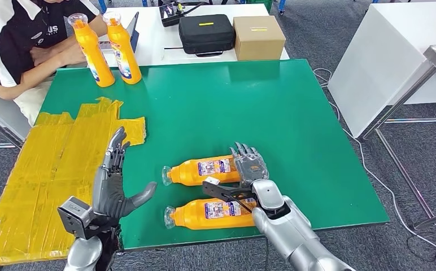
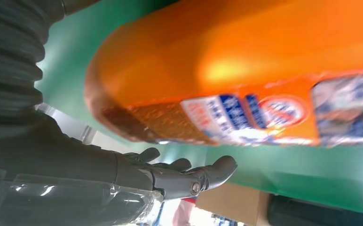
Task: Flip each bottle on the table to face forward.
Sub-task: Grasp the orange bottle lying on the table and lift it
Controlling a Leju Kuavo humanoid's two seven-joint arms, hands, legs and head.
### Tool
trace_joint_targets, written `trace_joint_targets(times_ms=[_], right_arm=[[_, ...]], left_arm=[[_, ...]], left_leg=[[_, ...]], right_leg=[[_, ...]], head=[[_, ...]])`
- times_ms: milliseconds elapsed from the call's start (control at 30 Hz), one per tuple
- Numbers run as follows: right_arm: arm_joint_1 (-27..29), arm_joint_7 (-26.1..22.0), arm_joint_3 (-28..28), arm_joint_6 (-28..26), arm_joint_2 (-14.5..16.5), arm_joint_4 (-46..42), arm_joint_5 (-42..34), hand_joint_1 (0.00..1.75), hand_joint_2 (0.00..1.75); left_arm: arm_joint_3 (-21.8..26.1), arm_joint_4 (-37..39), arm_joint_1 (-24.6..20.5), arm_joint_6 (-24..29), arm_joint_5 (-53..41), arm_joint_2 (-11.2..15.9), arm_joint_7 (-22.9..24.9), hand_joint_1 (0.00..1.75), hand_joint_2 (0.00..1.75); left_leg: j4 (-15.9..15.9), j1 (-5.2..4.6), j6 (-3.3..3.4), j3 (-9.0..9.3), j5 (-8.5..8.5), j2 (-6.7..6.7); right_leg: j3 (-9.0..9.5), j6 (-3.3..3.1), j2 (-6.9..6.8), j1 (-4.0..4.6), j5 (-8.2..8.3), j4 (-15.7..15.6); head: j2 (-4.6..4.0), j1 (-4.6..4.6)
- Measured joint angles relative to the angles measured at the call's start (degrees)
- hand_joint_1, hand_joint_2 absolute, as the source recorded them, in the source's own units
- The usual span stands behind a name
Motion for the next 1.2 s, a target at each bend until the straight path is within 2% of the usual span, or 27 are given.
trace_joint_targets(times_ms=[333,633,667,767,800,967,1200], right_arm=[[-6.6,-6.6,1.4,1.0,1.9,10.2,2.3,0.0,1.75],[-9.9,-8.0,2.5,1.1,2.7,15.3,3.1,0.0,1.75],[-10.2,-8.3,2.6,1.4,2.7,15.7,3.2,0.16,1.75],[-11.5,-8.5,2.7,3.8,3.1,17.4,2.5,1.44,1.75],[-12.1,-8.2,2.7,5.1,3.3,18.1,2.1,1.72,1.75],[-15.0,-4.4,2.7,12.1,4.4,22.0,1.2,1.75,1.75],[-17.4,-3.6,2.7,13.5,5.4,24.9,0.4,1.75,1.75]], left_arm=[[-0.8,1.3,-1.2,0.6,0.7,-0.1,-0.6,0.0,1.75],[-0.9,1.7,-1.4,0.7,1.2,-0.2,-1.0,0.0,1.75],[-0.9,1.7,-1.5,0.7,1.2,-0.2,-1.0,0.0,1.75],[-0.9,1.8,-1.4,0.9,1.3,-0.2,-1.2,0.0,1.75],[-0.8,1.8,-1.4,1.0,1.3,-0.2,-1.2,0.0,1.75],[-0.8,1.8,-1.6,1.1,1.3,-0.3,-0.7,0.0,1.75],[-0.6,1.8,-2.1,1.3,1.3,-0.3,-0.1,0.0,1.75]], left_leg=[[0.0,0.01,0.0,0.17,0.0,0.15],[0.0,0.02,-0.01,0.37,0.01,0.16],[0.0,0.02,0.0,0.39,0.01,0.16],[0.0,0.02,-0.01,0.48,0.01,0.19],[0.0,0.02,-0.01,0.53,0.0,0.21],[0.0,0.03,-0.01,0.72,0.01,0.18],[0.0,0.02,-0.01,0.75,0.01,0.13]], right_leg=[[0.11,0.0,0.06,0.01,0.01,0.0],[0.28,-0.01,0.06,0.01,0.02,0.0],[0.3,-0.01,0.06,0.01,0.02,0.0],[0.36,-0.01,0.08,0.01,0.03,0.0],[0.4,-0.01,0.09,0.01,0.03,0.0],[0.15,-0.03,0.06,0.0,0.0,0.0],[0.34,-0.03,0.04,-0.01,-0.01,0.0]], head=[[-0.01,0.0],[0.0,0.0],[0.0,0.0],[0.01,0.0],[0.01,0.0],[0.0,0.02],[0.0,0.01]])
